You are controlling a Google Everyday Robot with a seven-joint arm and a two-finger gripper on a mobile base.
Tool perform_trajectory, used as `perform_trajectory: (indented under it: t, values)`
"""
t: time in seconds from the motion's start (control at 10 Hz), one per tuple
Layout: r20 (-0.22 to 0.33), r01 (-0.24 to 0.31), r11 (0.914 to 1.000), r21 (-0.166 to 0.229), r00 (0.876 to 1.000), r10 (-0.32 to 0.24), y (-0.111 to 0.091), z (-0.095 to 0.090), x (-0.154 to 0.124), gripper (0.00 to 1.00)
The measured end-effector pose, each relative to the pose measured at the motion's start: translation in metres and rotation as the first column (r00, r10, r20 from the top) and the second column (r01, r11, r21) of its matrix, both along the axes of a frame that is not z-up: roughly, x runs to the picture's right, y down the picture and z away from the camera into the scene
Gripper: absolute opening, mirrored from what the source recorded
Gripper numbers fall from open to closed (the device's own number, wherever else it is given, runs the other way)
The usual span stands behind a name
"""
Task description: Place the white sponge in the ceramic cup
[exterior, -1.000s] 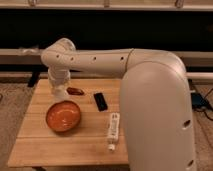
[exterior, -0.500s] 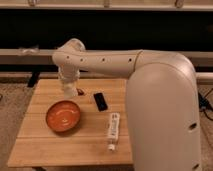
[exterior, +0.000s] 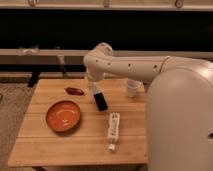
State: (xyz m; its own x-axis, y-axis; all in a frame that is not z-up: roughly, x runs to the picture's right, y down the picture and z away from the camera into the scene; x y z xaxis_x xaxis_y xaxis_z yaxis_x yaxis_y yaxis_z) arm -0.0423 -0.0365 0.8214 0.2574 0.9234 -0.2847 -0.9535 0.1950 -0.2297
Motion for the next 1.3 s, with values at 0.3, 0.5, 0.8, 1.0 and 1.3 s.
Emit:
perform_trajectory:
  t: [0.3,0.5,0.8,1.0,1.3]
  values:
    - [-0.067,-0.084,0.9955,0.043,0.994,0.087,-0.014,0.027,0.056,0.0]
    - [-0.115,-0.136,0.9873,0.083,0.983,0.145,-0.028,0.043,0.09,0.0]
    - [-0.17,-0.194,0.9704,0.144,0.961,0.217,-0.049,0.053,0.121,0.0]
    - [-0.194,-0.221,0.9573,0.186,0.947,0.257,-0.057,0.051,0.134,0.0]
    - [-0.237,-0.258,0.9367,0.237,0.92,0.313,-0.062,0.048,0.159,0.0]
